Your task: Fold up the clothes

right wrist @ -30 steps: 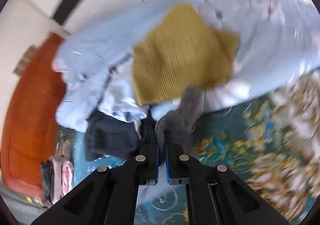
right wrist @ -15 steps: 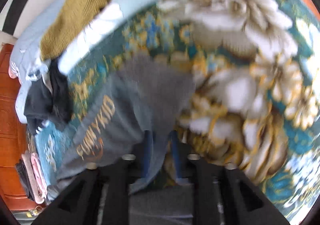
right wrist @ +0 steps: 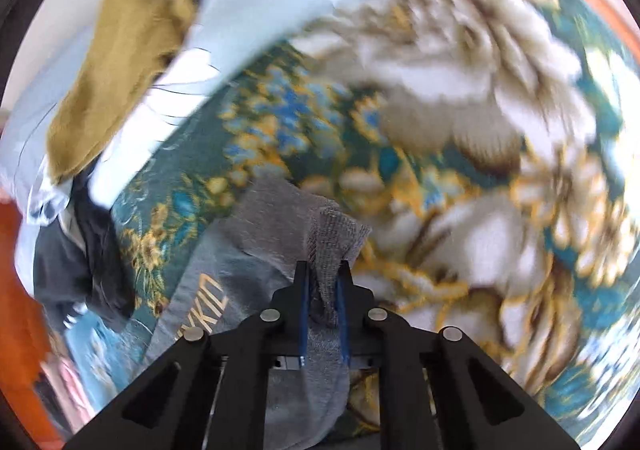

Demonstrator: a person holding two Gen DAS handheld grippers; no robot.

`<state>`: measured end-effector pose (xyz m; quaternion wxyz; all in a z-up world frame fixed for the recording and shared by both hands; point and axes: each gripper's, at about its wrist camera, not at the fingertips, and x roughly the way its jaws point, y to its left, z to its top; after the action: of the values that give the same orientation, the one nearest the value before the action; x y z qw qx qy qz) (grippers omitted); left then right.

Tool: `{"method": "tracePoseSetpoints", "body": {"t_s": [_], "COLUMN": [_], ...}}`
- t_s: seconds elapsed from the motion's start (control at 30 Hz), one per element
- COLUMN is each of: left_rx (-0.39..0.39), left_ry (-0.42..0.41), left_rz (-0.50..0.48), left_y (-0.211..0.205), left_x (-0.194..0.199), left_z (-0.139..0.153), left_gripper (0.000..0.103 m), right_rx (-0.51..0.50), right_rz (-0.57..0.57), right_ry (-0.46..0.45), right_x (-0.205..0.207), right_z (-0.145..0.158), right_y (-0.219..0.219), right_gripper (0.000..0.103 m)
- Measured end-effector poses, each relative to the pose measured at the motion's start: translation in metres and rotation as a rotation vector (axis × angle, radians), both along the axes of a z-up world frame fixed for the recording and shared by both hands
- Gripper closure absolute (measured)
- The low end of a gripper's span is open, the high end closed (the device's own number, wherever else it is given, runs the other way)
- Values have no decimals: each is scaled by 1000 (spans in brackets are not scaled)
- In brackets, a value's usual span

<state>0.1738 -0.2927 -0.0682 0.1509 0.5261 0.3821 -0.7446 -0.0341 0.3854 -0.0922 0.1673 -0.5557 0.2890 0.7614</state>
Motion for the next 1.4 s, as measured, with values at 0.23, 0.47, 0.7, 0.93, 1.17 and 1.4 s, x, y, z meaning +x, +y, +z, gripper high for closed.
{"method": "tracePoseSetpoints", "body": {"t_s": [0.23,0.47,0.7,0.93,1.17,1.4], "left_rx": [-44,-103,-118,-170,-152,-83], "left_ry": [42,20,-40,50,144,91], "left_rz": [50,74,21,-85,-128,-99], "left_y": [-46,-87,-90,-70,-63,-69], "left_x": [-24,-77,-116,-116,-56,-45], "left_z": [22,23,-4,0,7,-14], "left_gripper": [43,39,51,98,98,96], "right_rx": [137,466,358,182,62,82], "right_rz": [108,227,436,646,864,1197], "right_ry": [-83,-90,-18,28,46,-13], "right_x": [-13,-24,-34,-48,-51,-46], "right_z": [-9,24,36,24,17,-18], "right_y": [-3,-48,-117,-218,-298,-382], "right_gripper": [88,64,64,64,64,45]}}
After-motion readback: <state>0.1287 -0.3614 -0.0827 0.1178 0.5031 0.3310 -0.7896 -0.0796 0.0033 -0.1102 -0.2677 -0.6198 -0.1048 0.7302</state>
